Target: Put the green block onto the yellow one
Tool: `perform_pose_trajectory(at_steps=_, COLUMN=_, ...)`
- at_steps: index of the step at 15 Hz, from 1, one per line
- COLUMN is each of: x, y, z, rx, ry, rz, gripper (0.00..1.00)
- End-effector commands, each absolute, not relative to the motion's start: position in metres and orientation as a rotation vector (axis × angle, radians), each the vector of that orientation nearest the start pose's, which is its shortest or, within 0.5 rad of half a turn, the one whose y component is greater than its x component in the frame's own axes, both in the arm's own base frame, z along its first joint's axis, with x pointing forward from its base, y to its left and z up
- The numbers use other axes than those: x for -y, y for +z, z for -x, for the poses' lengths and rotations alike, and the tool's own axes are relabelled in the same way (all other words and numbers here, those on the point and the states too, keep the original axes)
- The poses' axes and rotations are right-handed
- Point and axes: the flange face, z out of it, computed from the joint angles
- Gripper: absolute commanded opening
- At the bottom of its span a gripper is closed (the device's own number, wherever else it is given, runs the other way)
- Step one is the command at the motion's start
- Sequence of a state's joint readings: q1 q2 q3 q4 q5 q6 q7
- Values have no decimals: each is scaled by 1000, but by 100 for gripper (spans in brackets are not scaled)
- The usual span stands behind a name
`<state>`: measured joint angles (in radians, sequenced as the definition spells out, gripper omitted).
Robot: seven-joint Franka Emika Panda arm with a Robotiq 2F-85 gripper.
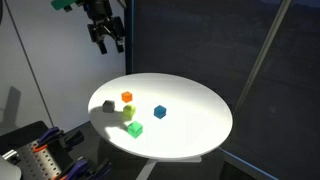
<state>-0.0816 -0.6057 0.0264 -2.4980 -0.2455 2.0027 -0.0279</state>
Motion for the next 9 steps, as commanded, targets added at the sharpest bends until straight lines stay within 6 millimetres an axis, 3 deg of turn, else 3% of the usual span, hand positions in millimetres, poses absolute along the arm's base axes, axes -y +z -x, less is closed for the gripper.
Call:
perform_pose_trajectory(at_steps=1, x=35, y=503, z=-377, rx=101, ry=-165, rz=3384, gripper=100)
perform_pose_trajectory(at_steps=9, x=35, y=503, z=-378, rx=103, ry=-165, rz=3380, gripper=100)
